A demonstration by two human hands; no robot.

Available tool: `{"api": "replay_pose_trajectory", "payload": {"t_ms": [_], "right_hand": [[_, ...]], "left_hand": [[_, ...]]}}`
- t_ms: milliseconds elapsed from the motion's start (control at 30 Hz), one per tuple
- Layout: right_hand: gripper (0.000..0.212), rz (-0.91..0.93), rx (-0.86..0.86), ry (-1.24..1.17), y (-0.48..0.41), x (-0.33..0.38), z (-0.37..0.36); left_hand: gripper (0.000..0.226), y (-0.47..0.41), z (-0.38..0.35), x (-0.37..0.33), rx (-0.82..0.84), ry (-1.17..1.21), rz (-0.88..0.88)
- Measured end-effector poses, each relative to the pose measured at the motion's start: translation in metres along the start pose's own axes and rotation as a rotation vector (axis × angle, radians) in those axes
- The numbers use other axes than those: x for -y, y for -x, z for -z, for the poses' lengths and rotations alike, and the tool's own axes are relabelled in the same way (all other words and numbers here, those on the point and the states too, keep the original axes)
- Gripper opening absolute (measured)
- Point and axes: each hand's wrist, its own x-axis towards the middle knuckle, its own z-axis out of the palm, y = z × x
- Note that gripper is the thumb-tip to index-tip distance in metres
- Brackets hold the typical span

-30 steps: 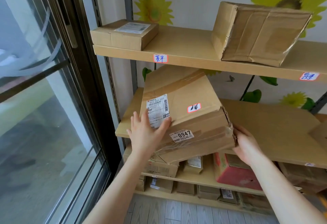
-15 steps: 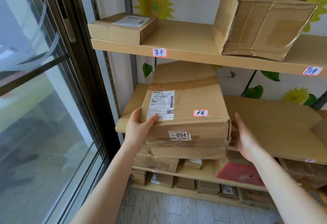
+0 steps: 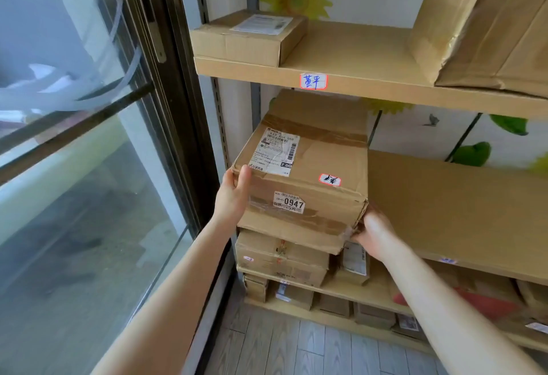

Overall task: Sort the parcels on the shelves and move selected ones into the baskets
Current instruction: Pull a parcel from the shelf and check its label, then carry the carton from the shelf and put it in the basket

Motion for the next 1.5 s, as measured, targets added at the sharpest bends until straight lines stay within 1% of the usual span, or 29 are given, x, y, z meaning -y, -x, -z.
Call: {"api": "replay_pose_trajectory", "payload": {"t_ms": [67, 167, 267, 367, 533, 600, 633, 700, 733, 800, 867, 933, 967, 1033, 1100, 1133, 1167, 1200, 1233, 1267, 1333, 1367, 1500], "right_hand": [[0.036, -0.012, 0.004, -0.024, -0.009, 0.007, -0.016], [0.034, -0.018, -0.010, -0.055, -0.022, 0.013, -0.039], [0.029, -0.017, -0.052, -0.039, -0.035, 0.016, -0.057], [0.025, -0.017, -0.103, -0.037, -0.047, 0.018, -0.067], [0.022, -0.006, -0.086, -0.064, -0.053, 0.015, -0.071], [0.019, -0.009, -0.079, -0.104, -0.053, 0.014, -0.071], [0.017, -0.004, -0.080, -0.135, -0.052, 0.013, -0.070], [0.014, 0.024, -0.081, -0.220, -0.048, 0.004, -0.065], [0.013, 0.050, -0.082, -0.258, -0.046, -0.004, -0.060], [0.011, 0.116, -0.113, -0.273, -0.039, -0.031, -0.049], [0.010, 0.179, -0.192, -0.194, -0.029, -0.067, -0.036], [0.010, 0.215, -0.269, -0.093, -0.021, -0.106, -0.024], [0.012, 0.217, -0.293, -0.042, -0.020, -0.124, -0.019], [0.015, 0.187, -0.330, 0.079, -0.027, -0.159, -0.008], [0.014, 0.162, -0.351, 0.205, -0.046, -0.186, 0.003], [0.012, 0.151, -0.360, 0.262, -0.059, -0.196, 0.006], [0.013, 0.143, -0.371, 0.319, -0.073, -0.203, 0.009], [0.020, 0.132, -0.386, 0.382, -0.088, -0.210, 0.010], [0.029, 0.116, -0.394, 0.438, -0.104, -0.216, 0.011], [0.039, 0.092, -0.384, 0.476, -0.118, -0.222, 0.011], [0.056, 0.021, -0.330, 0.481, -0.141, -0.233, 0.008], [0.060, -0.007, -0.311, 0.457, -0.149, -0.238, 0.006], [0.061, -0.027, -0.349, 0.341, -0.157, -0.251, 0.011]], "left_hand": [[0.053, -0.020, 0.005, -0.006, 0.007, -0.045, 0.101], [0.064, -0.041, 0.013, -0.008, 0.020, -0.076, 0.204], [0.070, -0.058, 0.019, -0.006, 0.010, -0.082, 0.226], [0.069, -0.070, 0.022, -0.003, 0.011, -0.055, 0.224], [0.065, -0.077, 0.020, 0.001, -0.005, -0.012, 0.209], [0.063, -0.076, 0.019, 0.006, -0.044, 0.018, 0.168], [0.056, -0.073, 0.018, 0.010, -0.079, 0.041, 0.127], [0.042, -0.065, 0.014, 0.026, -0.202, 0.111, 0.058], [0.040, -0.061, 0.013, 0.037, -0.272, 0.149, 0.049], [0.039, -0.053, 0.011, 0.066, -0.383, 0.171, 0.074], [0.037, -0.047, 0.008, 0.104, -0.410, 0.096, 0.149], [0.036, -0.041, 0.005, 0.144, -0.345, -0.012, 0.205], [0.036, -0.041, 0.004, 0.162, -0.287, -0.081, 0.231], [0.037, -0.043, -0.003, 0.196, -0.190, -0.231, 0.298], [0.034, -0.053, -0.010, 0.224, -0.126, -0.325, 0.344], [0.027, -0.060, -0.014, 0.237, -0.097, -0.335, 0.364], [0.014, -0.068, -0.017, 0.249, -0.077, -0.348, 0.383], [0.024, -0.077, -0.021, 0.262, -0.067, -0.365, 0.411], [0.041, -0.084, -0.024, 0.272, -0.062, -0.377, 0.440], [0.047, -0.091, -0.027, 0.285, -0.059, -0.373, 0.450], [0.039, -0.099, -0.033, 0.308, -0.037, -0.357, 0.434], [0.034, -0.101, -0.035, 0.316, -0.030, -0.349, 0.426], [0.034, -0.091, -0.040, 0.324, -0.077, -0.328, 0.342]]}}
